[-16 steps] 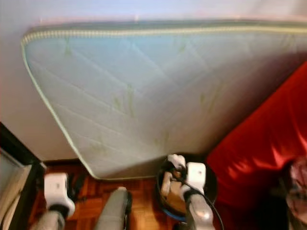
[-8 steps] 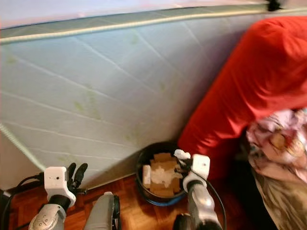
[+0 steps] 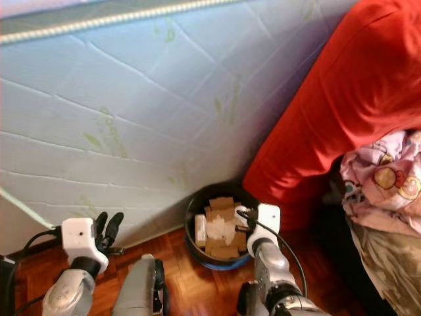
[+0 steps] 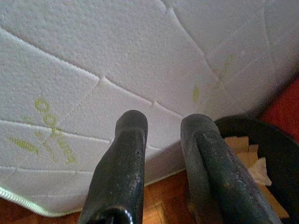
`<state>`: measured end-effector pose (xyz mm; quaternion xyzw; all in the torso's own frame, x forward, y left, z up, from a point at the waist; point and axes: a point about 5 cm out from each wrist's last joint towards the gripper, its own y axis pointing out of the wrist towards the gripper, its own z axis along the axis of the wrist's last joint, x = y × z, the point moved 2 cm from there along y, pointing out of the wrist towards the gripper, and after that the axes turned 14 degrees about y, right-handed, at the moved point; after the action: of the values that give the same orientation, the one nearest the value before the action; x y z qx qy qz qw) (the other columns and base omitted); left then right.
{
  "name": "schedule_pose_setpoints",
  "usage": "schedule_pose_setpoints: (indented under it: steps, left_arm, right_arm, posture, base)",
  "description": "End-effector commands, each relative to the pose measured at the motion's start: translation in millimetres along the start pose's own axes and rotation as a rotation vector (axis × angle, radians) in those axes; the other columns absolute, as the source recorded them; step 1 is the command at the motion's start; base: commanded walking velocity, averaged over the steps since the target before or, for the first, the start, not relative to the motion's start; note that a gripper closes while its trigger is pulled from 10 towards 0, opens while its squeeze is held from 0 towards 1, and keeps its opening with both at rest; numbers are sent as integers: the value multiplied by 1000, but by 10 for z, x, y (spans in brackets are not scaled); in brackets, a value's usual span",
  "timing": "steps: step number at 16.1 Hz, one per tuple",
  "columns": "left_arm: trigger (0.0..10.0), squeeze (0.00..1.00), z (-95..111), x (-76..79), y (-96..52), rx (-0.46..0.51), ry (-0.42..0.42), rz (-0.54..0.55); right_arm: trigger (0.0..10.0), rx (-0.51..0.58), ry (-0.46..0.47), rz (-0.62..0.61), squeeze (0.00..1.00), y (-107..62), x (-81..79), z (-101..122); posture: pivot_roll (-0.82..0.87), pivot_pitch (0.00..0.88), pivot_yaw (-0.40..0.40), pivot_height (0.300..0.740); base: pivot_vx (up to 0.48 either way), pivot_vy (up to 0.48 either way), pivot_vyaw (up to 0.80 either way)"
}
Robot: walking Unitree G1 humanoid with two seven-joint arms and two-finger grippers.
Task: Clean up the room
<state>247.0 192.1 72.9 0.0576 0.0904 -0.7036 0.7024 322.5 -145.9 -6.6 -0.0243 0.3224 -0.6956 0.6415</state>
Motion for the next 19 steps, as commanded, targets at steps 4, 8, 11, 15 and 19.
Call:
schedule_pose_setpoints:
  steps: [4, 8, 11, 15, 19]
  left_arm:
    - [10000, 0, 36, 67, -218, -36, -16, -3]
    - [10000, 0, 97, 147, -315, -51, -31, -8]
    - [10000, 0, 155, 195, -385, -60, -41, -17]
    - [10000, 0, 192, 163, -444, -80, -36, -6]
    - [10000, 0, 222, 159, -447, -84, -35, -2]
  right_arm:
    - [10000, -3, -13, 9, 0, 38, -29, 102]
    - [10000, 16, -44, 63, 0, 85, -208, 225]
    - [10000, 17, -41, 58, 647, 97, -229, 257]
    - [10000, 26, -31, 54, 1000, 103, -226, 293]
    - [10000, 36, -40, 49, 1000, 106, -217, 319]
  posture:
    - [277, 396, -67, 638]
    - [295, 442, -63, 638]
    - [310, 475, -59, 638]
    - [319, 488, -56, 638]
    - [324, 491, -54, 638]
  base:
    - [0, 0, 0]
    - [0, 0, 0]
    - [0, 0, 0]
    - [0, 0, 0]
    - [0, 0, 0]
